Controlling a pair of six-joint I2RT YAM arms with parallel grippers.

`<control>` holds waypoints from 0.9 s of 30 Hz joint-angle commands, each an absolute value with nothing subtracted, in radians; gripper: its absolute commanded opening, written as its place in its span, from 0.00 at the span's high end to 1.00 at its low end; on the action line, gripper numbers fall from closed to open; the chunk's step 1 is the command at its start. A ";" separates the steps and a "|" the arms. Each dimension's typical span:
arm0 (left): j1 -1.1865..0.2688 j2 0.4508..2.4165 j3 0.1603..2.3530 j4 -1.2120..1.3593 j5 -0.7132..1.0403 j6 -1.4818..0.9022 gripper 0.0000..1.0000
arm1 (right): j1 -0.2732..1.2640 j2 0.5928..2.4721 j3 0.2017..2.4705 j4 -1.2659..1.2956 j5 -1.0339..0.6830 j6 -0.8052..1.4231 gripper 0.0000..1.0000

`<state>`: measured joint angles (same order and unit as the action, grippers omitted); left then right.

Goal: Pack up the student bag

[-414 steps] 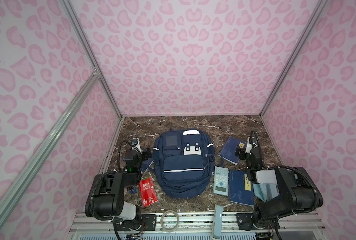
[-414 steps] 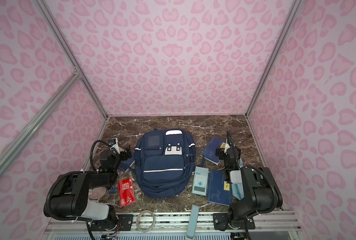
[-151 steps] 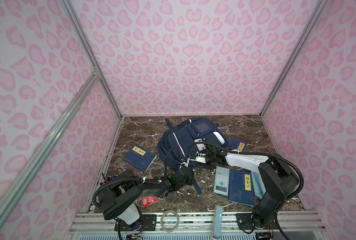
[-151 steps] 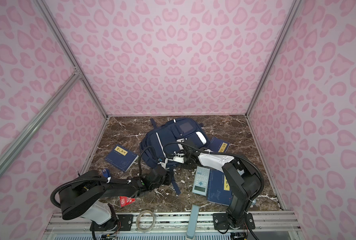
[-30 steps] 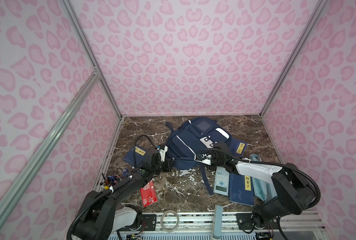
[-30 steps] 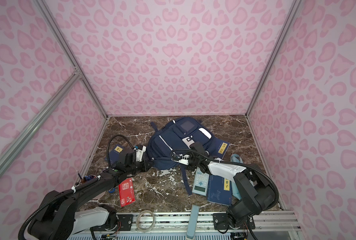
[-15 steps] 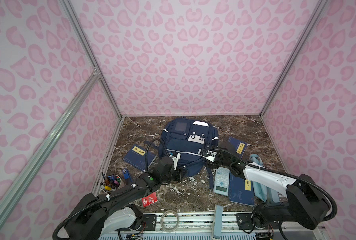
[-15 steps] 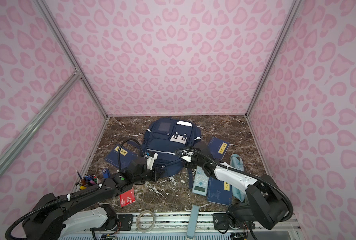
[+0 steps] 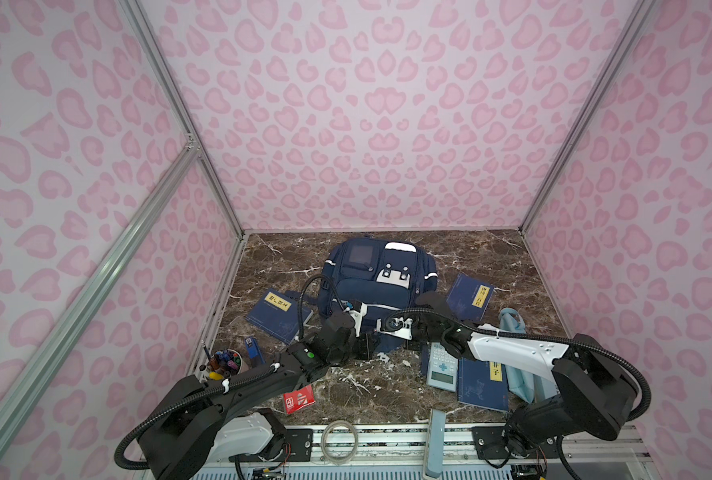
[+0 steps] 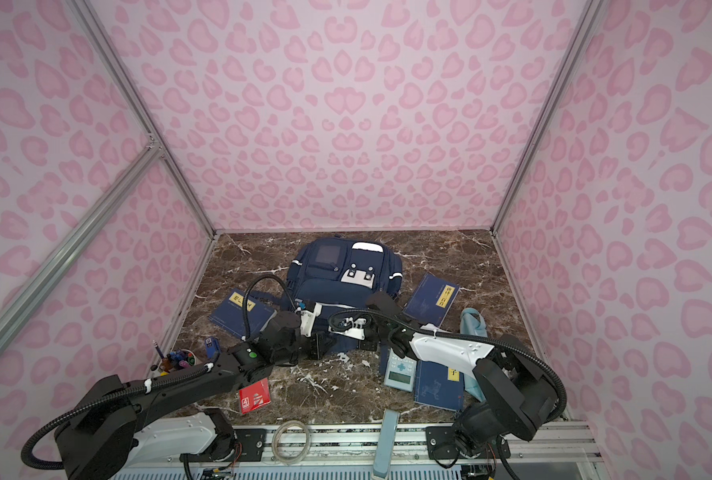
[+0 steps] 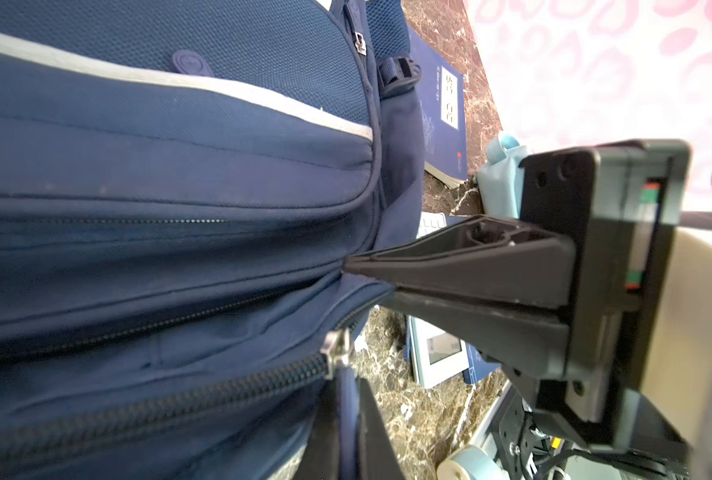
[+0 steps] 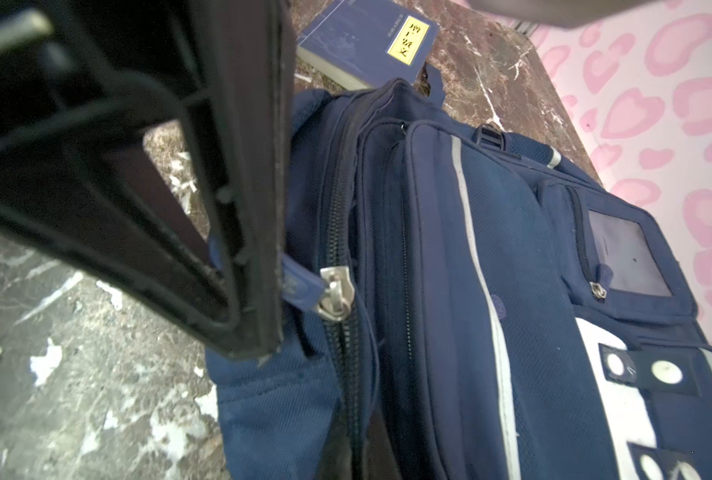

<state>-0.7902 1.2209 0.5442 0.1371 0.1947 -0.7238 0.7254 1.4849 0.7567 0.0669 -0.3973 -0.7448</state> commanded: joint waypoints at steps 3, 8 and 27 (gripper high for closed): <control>-0.728 1.225 0.526 0.091 0.091 -0.664 0.96 | 0.678 1.424 0.710 -0.004 -0.363 -0.790 1.00; -0.532 1.212 0.442 0.113 0.182 -0.626 0.96 | 0.591 1.370 0.668 0.057 -0.409 -0.778 1.00; -0.674 1.236 0.532 0.183 0.245 -0.715 0.96 | 0.624 1.277 0.651 0.136 -0.238 -0.501 0.46</control>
<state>-0.6468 1.2354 0.5014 0.1318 0.2649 -0.6598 0.5789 1.3216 0.6422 0.1577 -0.2741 -0.6289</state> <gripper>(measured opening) 0.083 0.545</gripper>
